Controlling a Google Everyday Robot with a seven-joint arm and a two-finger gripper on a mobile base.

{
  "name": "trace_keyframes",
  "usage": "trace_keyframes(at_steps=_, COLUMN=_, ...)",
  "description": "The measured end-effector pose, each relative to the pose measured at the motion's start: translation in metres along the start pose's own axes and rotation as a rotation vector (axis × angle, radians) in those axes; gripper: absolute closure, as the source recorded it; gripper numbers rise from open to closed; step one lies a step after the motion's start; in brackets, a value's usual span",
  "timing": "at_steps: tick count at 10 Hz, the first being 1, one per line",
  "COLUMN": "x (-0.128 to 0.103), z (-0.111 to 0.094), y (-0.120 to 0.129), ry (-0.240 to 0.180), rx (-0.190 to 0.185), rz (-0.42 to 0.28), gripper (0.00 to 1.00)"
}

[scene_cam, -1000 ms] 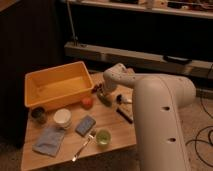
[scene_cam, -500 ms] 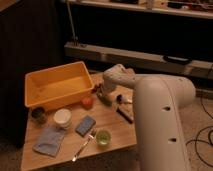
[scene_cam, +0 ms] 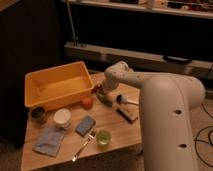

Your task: Place grapes in plastic cup

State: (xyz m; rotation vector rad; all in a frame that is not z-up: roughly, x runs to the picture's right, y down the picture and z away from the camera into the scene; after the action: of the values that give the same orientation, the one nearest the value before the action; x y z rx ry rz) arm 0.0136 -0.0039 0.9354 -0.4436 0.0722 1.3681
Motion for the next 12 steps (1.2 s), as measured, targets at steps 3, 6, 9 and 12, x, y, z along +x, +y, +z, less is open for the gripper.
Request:
trace_keyframes(at_steps=3, x=-0.011, z=-0.059, y=-0.008, ry=-0.044, rx=0.018, rz=0.008, gripper=1.0)
trace_keyframes(at_steps=6, x=-0.03, z=-0.118, y=-0.007, ry=-0.093, rx=0.007, rz=-0.001, gripper=1.0)
trace_keyframes(at_steps=9, x=-0.046, z=-0.183, y=-0.003, ry=-0.146, rx=0.001, rz=-0.01, gripper=1.0)
trace_keyframes(at_steps=12, x=-0.025, z=-0.265, y=0.01, ry=-0.193, rx=0.01, rz=-0.04, gripper=1.0)
